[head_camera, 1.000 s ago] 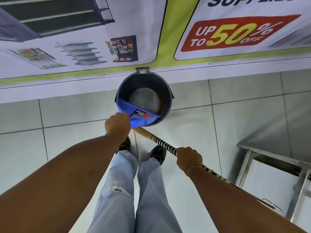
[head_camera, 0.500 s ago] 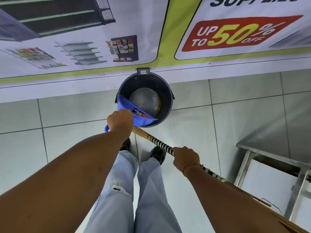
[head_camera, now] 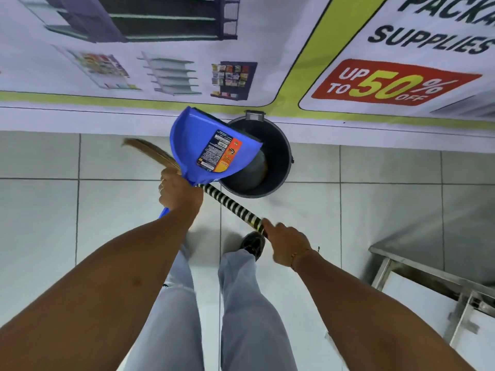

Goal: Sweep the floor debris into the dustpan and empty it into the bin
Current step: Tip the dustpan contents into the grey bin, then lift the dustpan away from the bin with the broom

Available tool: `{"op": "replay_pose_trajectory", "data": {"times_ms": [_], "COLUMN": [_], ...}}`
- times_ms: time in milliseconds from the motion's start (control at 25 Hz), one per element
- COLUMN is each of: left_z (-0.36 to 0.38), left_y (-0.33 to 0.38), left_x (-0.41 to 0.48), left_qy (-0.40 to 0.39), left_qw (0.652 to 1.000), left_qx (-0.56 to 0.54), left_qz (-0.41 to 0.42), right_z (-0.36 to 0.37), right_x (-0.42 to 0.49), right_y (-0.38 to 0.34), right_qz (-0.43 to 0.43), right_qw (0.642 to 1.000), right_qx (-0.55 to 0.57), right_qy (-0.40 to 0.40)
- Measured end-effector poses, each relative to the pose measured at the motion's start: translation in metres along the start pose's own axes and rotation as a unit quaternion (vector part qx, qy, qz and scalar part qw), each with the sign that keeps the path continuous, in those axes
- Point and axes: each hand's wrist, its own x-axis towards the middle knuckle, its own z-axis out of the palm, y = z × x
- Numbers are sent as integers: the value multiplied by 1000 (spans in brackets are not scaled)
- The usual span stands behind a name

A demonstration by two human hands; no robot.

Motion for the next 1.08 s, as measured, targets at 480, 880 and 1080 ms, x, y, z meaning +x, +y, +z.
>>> {"op": "replay_pose_trajectory", "data": {"times_ms": [480,880,1080], "left_z": [-181,-164,-81], "left_y": [-147,-240,-288], "left_x": [154,325,407], "left_qy": [55,111,129], "left_qw": [997,981,972], "left_qx": [-55,-102,-157], "left_qz": [-18,-121,-115], "right_z": [-67,-62,-71], "right_x": [103,324,487], "right_y": [-252,-351,-364], "right_qz": [-34,-15,36], "right_qw": [993,984,955], "right_qx": [-49,20,-90], "right_qy": [98,179,279]}}
